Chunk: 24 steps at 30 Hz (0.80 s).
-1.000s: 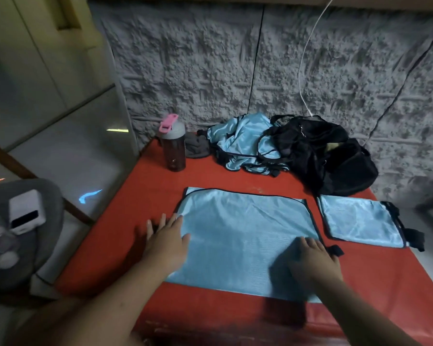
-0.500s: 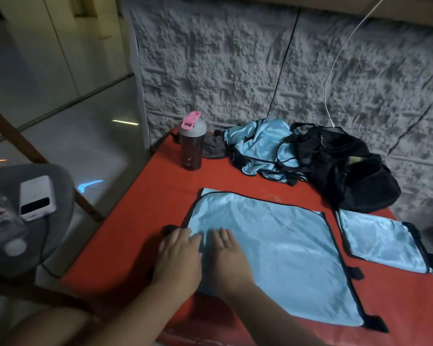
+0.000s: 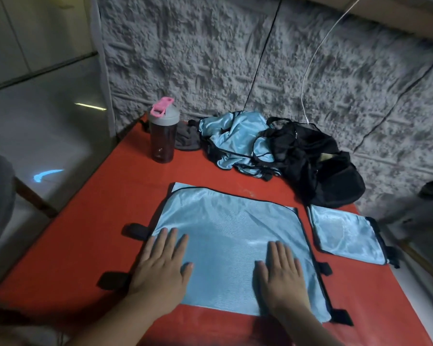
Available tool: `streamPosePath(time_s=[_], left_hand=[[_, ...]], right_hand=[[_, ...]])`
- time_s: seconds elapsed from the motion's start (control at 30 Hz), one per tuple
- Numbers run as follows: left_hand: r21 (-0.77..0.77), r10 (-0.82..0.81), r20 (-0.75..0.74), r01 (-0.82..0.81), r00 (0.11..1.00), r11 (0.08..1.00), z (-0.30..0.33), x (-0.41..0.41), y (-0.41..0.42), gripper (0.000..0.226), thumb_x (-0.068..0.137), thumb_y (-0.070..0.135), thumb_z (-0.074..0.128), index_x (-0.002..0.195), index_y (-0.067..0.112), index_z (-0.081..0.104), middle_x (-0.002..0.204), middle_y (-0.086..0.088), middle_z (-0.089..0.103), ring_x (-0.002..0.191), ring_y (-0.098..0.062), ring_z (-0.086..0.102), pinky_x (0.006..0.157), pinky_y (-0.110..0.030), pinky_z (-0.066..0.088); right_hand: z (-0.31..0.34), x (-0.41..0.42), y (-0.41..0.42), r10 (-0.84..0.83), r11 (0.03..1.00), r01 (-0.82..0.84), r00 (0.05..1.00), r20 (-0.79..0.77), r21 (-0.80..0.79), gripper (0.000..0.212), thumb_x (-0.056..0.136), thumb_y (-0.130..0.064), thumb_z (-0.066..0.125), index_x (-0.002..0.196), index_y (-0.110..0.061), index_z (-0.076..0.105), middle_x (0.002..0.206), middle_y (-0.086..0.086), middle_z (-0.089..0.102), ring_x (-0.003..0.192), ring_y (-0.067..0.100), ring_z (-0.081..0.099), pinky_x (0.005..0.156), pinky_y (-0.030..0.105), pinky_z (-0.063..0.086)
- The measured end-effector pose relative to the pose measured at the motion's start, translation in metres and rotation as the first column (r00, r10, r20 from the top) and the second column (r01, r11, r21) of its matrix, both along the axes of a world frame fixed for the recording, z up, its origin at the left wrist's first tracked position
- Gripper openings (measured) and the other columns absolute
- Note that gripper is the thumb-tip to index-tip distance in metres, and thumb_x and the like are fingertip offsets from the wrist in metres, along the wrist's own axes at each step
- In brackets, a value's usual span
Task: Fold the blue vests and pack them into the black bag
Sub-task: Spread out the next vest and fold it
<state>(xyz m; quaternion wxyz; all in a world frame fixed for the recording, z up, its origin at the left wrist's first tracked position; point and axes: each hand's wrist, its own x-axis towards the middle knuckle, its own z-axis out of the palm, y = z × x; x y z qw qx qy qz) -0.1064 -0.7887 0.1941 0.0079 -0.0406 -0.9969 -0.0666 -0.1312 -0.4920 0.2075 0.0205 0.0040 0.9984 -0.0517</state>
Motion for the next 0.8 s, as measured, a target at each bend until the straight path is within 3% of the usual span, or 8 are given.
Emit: streamPosePath(time_s=[0.1,0.17,0.3,0.43,0.57,0.67,0.73,0.8], left_hand=[[-0.024,-0.008,0.050,0.009,0.999,1.000,-0.001,-0.003,-0.003,0.066,0.095,0.052,0.034,0.145,0.012,0.052,0.155,-0.012,0.044,0.148,-0.028,0.032,0.117,-0.051,0.023],[-0.040,-0.001,0.069,0.004,0.998,0.999,0.000,-0.005,-0.001,0.066,0.094,0.052,0.034,0.144,0.014,0.054,0.154,-0.011,0.045,0.148,-0.026,0.027,0.116,-0.050,0.020],[0.015,0.029,0.178,-0.032,0.984,0.999,0.029,-0.020,0.008,0.069,0.101,0.052,0.018,0.162,0.021,0.005,0.169,-0.006,-0.005,0.154,-0.024,-0.014,0.123,-0.046,-0.010],[0.068,-0.020,0.063,0.015,0.998,0.998,0.061,-0.052,0.030,0.067,0.104,0.049,0.032,0.160,0.017,0.016,0.169,-0.005,0.003,0.155,-0.023,-0.010,0.125,-0.046,-0.006],[0.123,-0.086,0.076,0.077,0.993,0.989,0.053,-0.104,0.051,0.066,0.106,0.048,0.028,0.162,0.020,0.005,0.169,0.000,-0.007,0.154,-0.020,-0.016,0.125,-0.046,-0.009],[0.070,-0.114,0.112,0.106,0.987,0.992,0.030,-0.130,0.051,0.065,0.104,0.055,0.013,0.162,0.027,-0.001,0.169,0.005,-0.010,0.154,-0.017,-0.017,0.124,-0.050,-0.008],[0.026,-0.044,0.133,0.041,0.990,0.999,0.019,-0.138,0.042,0.073,0.095,0.061,-0.004,0.161,0.030,-0.003,0.168,0.009,-0.011,0.154,-0.014,-0.015,0.123,-0.051,-0.011],[0.003,0.102,0.110,-0.103,0.989,0.995,0.013,-0.142,0.028,0.073,0.095,0.061,-0.003,0.161,0.030,-0.001,0.168,0.011,-0.009,0.154,-0.012,-0.012,0.122,-0.053,-0.011]], right_hand=[[0.000,-0.001,0.037,-0.099,0.995,0.099,0.995,0.030,0.017,0.101,0.081,-0.075,-0.022,0.163,-0.019,-0.003,0.171,0.002,-0.005,0.156,0.015,-0.009,0.127,0.037,-0.003],[0.000,-0.002,0.040,-0.111,0.994,0.110,0.993,0.049,0.012,0.101,0.083,-0.074,-0.021,0.163,-0.017,-0.001,0.171,0.004,-0.003,0.156,0.016,-0.008,0.127,0.036,-0.004],[0.005,-0.011,0.028,-0.107,0.993,0.107,0.994,0.002,-0.050,0.081,0.096,-0.058,0.001,0.161,-0.012,0.015,0.169,0.008,0.014,0.157,0.021,0.005,0.127,0.038,0.006],[0.016,-0.044,0.010,-0.051,0.982,0.043,0.998,-0.036,-0.185,0.066,0.107,-0.043,0.023,0.163,-0.012,0.007,0.170,0.005,0.002,0.157,0.018,-0.004,0.126,0.031,-0.004],[0.008,-0.084,0.003,0.043,0.993,-0.046,0.999,-0.029,-0.112,0.067,0.107,-0.044,0.022,0.162,-0.015,-0.002,0.171,0.005,-0.004,0.157,0.021,-0.008,0.127,0.038,0.000],[-0.001,-0.102,0.007,0.063,0.997,-0.063,0.998,0.001,-0.050,0.073,0.103,-0.059,0.017,0.163,-0.024,-0.003,0.170,-0.002,-0.006,0.156,0.017,-0.012,0.127,0.040,-0.003],[-0.006,-0.109,0.017,0.028,0.997,-0.027,1.000,0.009,-0.069,0.078,0.097,-0.069,0.008,0.163,-0.028,0.000,0.170,-0.006,-0.004,0.156,0.013,-0.012,0.127,0.039,-0.004],[-0.007,-0.114,0.029,-0.030,0.996,0.031,0.999,0.014,-0.088,0.081,0.095,-0.070,0.005,0.163,-0.026,0.004,0.171,-0.005,-0.001,0.156,0.011,-0.010,0.127,0.037,-0.003]])
